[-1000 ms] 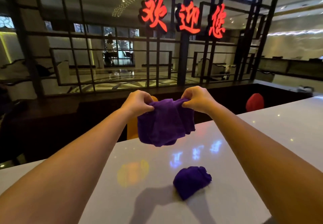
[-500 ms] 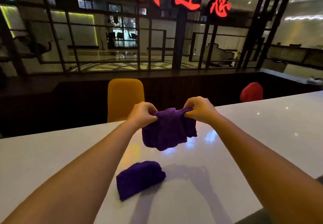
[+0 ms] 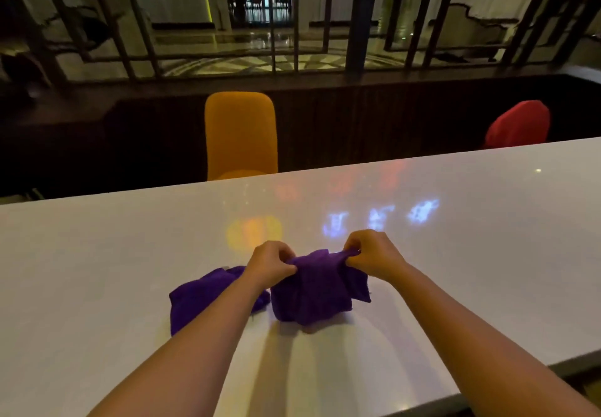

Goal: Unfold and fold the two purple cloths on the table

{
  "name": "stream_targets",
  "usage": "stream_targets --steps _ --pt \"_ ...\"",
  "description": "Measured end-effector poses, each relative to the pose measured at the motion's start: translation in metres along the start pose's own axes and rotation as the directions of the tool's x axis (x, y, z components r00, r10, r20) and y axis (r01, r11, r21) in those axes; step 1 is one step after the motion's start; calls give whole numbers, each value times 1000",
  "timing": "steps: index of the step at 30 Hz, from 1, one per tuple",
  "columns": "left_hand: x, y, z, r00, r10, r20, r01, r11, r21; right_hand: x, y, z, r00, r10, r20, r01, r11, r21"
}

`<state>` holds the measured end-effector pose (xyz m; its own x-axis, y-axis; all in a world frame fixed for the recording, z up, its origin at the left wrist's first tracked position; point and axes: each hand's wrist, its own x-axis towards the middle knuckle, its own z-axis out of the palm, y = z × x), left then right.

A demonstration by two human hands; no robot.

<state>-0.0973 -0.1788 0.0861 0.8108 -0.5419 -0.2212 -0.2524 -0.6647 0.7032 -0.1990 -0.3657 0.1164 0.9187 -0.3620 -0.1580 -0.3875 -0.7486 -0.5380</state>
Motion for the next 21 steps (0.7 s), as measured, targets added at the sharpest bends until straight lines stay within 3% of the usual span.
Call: stream_targets --steps 7,21 --pt "41 -29 36 997 -77 16 77 997 25 48 39 39 996 31 88 -33 999 21" --pt "113 -50 28 993 -106 -48 109 991 72 141 46 63 992 -3 122 7 999 -36"
